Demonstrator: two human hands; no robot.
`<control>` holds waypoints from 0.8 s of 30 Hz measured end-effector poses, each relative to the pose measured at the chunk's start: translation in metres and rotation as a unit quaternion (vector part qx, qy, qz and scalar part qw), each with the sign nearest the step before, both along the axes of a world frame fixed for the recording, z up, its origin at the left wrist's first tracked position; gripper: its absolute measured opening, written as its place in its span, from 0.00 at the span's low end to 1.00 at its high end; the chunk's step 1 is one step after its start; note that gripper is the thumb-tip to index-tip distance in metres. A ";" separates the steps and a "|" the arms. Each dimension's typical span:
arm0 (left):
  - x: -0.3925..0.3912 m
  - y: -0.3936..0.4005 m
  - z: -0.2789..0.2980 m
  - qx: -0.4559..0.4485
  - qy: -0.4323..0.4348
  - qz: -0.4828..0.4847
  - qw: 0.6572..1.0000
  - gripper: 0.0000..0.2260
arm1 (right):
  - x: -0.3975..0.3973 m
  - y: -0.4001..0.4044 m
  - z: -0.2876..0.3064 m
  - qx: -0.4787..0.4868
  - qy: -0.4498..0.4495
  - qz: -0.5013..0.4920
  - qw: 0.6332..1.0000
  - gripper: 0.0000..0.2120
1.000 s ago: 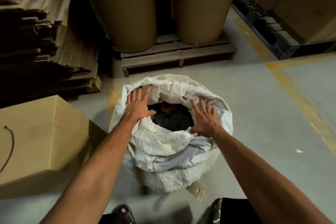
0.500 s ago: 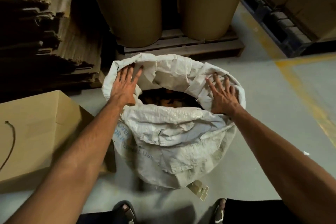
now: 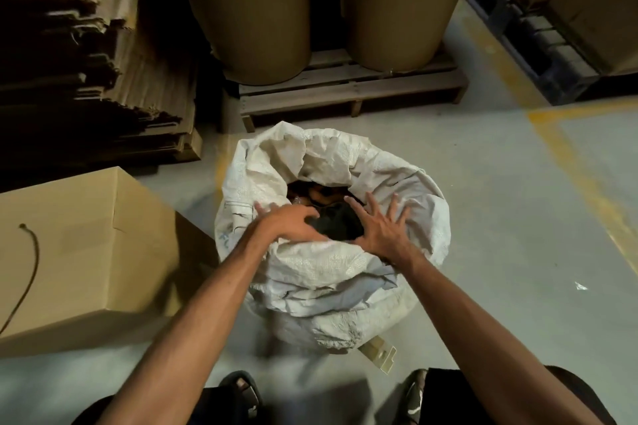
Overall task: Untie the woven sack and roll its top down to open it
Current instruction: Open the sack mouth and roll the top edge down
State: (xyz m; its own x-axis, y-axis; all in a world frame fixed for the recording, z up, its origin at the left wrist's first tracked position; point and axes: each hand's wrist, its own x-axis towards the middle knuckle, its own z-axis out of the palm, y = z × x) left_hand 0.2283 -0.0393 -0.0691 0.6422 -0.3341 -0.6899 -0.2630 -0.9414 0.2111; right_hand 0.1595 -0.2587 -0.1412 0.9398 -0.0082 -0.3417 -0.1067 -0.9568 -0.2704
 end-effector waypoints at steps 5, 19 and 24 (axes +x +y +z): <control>-0.008 0.057 -0.032 0.175 0.042 -0.002 0.984 0.48 | -0.013 -0.051 -0.013 0.033 0.062 -0.162 0.984 0.63; 0.024 0.013 -0.005 -0.090 -0.267 0.043 0.958 0.41 | 0.035 -0.011 0.041 -0.078 -0.064 -0.023 0.995 0.39; 0.055 0.033 -0.009 -0.019 -0.239 0.048 0.970 0.53 | 0.040 -0.044 0.039 -0.034 0.028 -0.105 0.994 0.53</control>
State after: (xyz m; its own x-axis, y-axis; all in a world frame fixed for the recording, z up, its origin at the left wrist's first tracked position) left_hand 0.2832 -0.0068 -0.0776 0.9148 -0.2764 -0.2946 -0.2512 -0.9603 0.1210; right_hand 0.1994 -0.3029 -0.1023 0.8945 -0.2261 -0.3858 -0.3185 -0.9277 -0.1947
